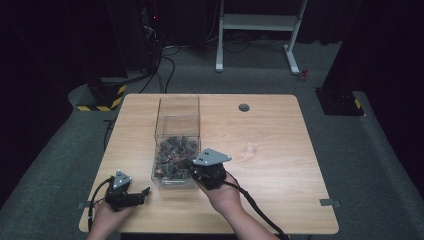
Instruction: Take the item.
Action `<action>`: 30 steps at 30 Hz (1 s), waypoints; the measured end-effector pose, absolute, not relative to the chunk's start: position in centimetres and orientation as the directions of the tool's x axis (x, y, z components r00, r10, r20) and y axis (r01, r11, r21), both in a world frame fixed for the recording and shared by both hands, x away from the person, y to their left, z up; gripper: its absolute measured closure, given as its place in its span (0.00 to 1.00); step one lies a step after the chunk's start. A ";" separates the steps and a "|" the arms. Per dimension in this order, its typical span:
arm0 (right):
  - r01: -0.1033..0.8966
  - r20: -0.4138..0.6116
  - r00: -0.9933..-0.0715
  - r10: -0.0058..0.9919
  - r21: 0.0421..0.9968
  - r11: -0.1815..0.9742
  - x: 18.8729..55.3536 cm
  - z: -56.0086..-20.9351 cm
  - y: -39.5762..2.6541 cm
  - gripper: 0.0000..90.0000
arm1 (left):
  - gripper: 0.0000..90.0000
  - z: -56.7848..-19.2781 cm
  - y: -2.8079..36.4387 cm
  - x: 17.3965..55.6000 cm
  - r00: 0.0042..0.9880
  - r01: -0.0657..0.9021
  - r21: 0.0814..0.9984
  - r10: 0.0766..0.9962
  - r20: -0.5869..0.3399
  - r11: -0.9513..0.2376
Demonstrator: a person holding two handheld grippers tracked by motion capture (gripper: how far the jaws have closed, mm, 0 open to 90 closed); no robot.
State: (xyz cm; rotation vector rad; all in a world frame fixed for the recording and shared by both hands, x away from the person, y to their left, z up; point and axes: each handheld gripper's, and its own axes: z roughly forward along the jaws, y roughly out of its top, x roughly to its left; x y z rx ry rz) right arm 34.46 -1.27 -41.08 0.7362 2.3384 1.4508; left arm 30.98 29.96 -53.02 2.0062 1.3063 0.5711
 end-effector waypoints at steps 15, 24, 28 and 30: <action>0.271 0.018 -0.811 0.585 0.897 0.349 34.3 -40.9 -3.0 1.00 | 0.14 -53.0 29.9 31.0 0.405 0.622 0.732 0.914 0.003 -0.278; 0.282 0.023 -0.791 0.611 0.900 0.332 34.1 -40.8 -4.7 1.00 | 0.14 -53.0 29.9 31.0 0.405 0.623 0.731 0.914 0.003 -0.278; 0.284 0.024 -0.784 0.620 0.902 0.324 34.0 -40.8 -5.5 1.00 | 0.14 -53.0 29.9 31.0 0.405 0.623 0.731 0.914 0.002 -0.278; 0.284 0.023 -0.782 0.623 0.903 0.322 34.0 -40.8 -5.7 1.00 | 0.14 -53.0 29.9 31.0 0.405 0.623 0.731 0.915 0.002 -0.277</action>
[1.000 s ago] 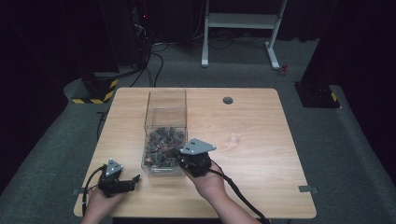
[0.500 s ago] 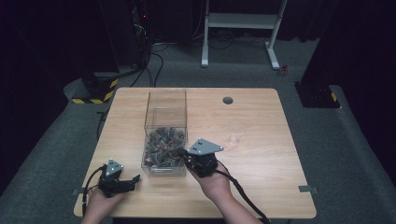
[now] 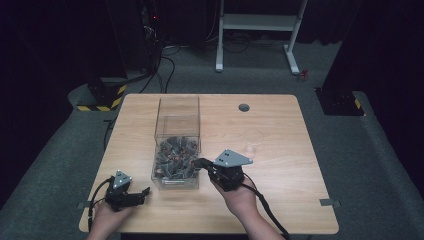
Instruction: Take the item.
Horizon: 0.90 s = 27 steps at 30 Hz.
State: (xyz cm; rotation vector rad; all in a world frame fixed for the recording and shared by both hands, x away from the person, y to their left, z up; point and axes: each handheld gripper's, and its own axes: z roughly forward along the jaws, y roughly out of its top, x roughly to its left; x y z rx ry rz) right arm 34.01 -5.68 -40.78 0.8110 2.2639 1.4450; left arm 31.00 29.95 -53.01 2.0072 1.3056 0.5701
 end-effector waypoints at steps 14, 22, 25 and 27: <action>0.310 0.035 -0.744 0.667 0.903 0.298 34.0 -41.3 -8.4 1.00 | 0.14 -53.0 29.9 31.0 0.405 0.623 0.731 0.914 0.003 -0.278; 0.320 0.038 -0.727 0.686 0.902 0.290 33.9 -41.6 -9.4 1.00 | 0.14 -53.0 29.9 31.0 0.405 0.623 0.731 0.915 0.003 -0.278; 0.323 0.036 -0.718 0.695 0.902 0.288 34.0 -41.7 -9.9 1.00 | 0.14 -53.0 29.9 31.0 0.405 0.623 0.731 0.914 0.003 -0.278; 0.325 0.037 -0.716 0.697 0.901 0.286 34.0 -41.7 -10.1 1.00 | 0.14 -53.0 29.9 31.0 0.404 0.623 0.731 0.915 0.003 -0.278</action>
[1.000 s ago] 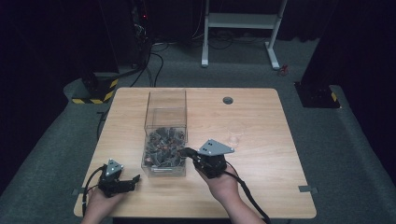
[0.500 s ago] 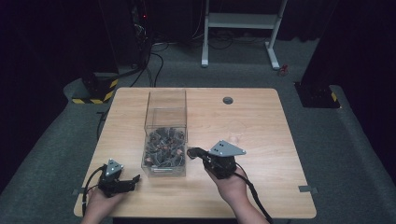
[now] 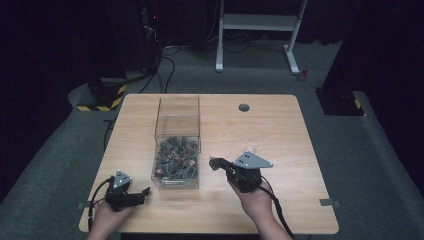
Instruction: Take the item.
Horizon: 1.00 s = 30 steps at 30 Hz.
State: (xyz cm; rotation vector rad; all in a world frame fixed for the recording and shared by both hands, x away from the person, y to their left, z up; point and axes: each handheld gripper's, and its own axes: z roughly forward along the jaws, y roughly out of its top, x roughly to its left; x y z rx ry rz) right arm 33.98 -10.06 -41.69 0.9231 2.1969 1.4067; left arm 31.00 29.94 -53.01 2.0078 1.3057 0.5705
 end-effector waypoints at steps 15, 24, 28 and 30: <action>0.377 0.032 -0.626 0.779 0.887 0.267 35.5 -43.0 -14.4 1.00 | 0.14 -53.0 29.9 31.0 0.405 0.623 0.731 0.914 0.003 -0.278; 0.390 0.028 -0.589 0.808 0.885 0.254 36.0 -43.4 -16.0 1.00 | 0.14 -53.0 29.9 31.0 0.405 0.623 0.731 0.914 0.002 -0.278; 0.393 0.024 -0.573 0.819 0.885 0.249 36.3 -43.3 -16.5 1.00 | 0.14 -53.0 29.9 31.0 0.405 0.623 0.731 0.914 0.002 -0.277; 0.391 0.021 -0.570 0.821 0.886 0.249 36.5 -43.2 -16.7 1.00 | 0.14 -53.0 29.9 31.0 0.405 0.623 0.731 0.914 0.002 -0.278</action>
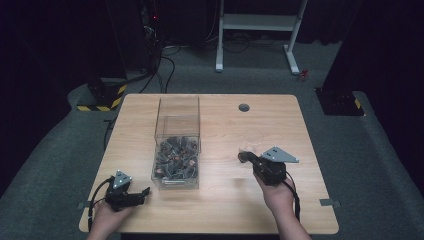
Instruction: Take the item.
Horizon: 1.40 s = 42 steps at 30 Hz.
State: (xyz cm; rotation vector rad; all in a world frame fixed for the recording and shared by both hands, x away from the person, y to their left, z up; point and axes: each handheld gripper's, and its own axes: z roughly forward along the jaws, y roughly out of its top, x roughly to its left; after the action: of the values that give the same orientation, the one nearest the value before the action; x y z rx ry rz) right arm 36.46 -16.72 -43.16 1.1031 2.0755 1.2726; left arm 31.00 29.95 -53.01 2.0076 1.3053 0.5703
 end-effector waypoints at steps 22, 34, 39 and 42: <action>0.383 -0.006 -0.506 0.863 0.894 0.231 38.8 -41.3 -18.3 1.00 | 0.14 -53.0 30.0 31.0 0.405 0.623 0.732 0.914 0.001 -0.276; 0.381 -0.035 -0.482 0.875 0.891 0.245 40.7 -40.5 -18.2 1.00 | 0.14 -53.0 29.9 31.0 0.404 0.622 0.733 0.915 0.001 -0.275; 0.390 -0.031 -0.468 0.883 0.890 0.237 41.9 -40.4 -18.2 1.00 | 0.14 -53.0 30.0 31.0 0.404 0.622 0.733 0.915 0.001 -0.276; 0.392 -0.042 -0.461 0.886 0.886 0.246 42.3 -40.5 -18.0 1.00 | 0.14 -53.0 29.9 31.0 0.404 0.623 0.732 0.915 0.001 -0.276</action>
State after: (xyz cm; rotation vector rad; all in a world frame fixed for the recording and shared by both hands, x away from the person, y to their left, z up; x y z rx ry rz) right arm 42.26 -18.03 -40.46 1.1612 1.9699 1.1612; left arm 31.00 29.95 -53.02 2.0055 1.3063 0.5702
